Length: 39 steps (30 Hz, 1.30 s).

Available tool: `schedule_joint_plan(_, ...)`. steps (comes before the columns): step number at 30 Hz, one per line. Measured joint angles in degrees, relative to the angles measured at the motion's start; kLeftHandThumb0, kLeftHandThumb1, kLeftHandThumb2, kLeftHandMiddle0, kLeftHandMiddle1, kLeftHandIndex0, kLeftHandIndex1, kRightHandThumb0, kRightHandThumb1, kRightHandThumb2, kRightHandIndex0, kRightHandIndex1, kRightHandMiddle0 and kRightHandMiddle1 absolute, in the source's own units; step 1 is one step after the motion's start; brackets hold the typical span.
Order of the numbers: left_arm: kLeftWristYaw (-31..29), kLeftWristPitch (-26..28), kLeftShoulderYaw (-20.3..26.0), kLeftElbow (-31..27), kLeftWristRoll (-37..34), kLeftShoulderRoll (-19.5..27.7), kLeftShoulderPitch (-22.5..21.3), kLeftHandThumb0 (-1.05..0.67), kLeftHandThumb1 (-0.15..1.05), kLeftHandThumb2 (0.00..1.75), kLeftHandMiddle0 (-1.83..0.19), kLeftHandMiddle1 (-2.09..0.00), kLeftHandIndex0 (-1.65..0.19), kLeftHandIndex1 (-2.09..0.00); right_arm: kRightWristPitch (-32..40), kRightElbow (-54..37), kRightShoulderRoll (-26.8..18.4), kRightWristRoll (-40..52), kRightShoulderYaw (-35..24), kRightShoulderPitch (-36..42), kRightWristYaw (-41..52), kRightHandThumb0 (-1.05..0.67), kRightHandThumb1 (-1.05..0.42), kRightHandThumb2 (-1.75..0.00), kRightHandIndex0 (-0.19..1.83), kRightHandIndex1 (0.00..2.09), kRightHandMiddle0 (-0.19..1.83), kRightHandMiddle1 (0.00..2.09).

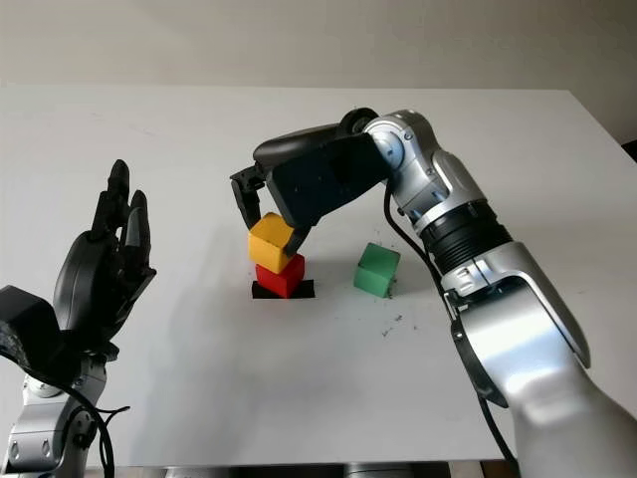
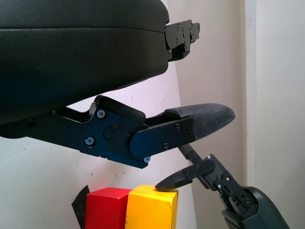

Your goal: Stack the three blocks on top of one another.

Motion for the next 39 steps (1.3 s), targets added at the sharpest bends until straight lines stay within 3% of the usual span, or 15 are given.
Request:
schedule_joint_plan(35, 0.39, 0.14, -0.01, -0.46, 0.03, -0.11, 0.38, -0.72, 1.05, 0.65, 0.19, -0.05, 0.19, -0.03, -1.87, 1.8, -0.51, -0.8, 0.88, 0.01, -0.48, -0.34, -0.97, -0.06, 0.15, 0.05, 0.27, 1.66)
schedule_joint_plan(38, 0.26, 0.13, -0.01, -0.46, 0.01, -0.11, 0.54, -0.72, 1.05, 0.65, 0.19, -0.05, 0.19, -0.03, -0.26, 1.69, -0.5, -0.56, 0.88, 0.01, 0.1, -0.38, -0.97, -0.06, 0.1, 0.03, 0.19, 1.59)
schedule_joint_plan(39, 0.27, 0.14, -0.01, -0.48, 0.01, -0.1, 0.63, -0.73, 1.05, 0.65, 0.19, -0.05, 0.19, -0.02, 0.77, 1.5, -0.5, -0.53, 0.88, 0.01, 0.69, -0.4, -0.97, -0.05, 0.07, 0.02, 0.12, 1.47)
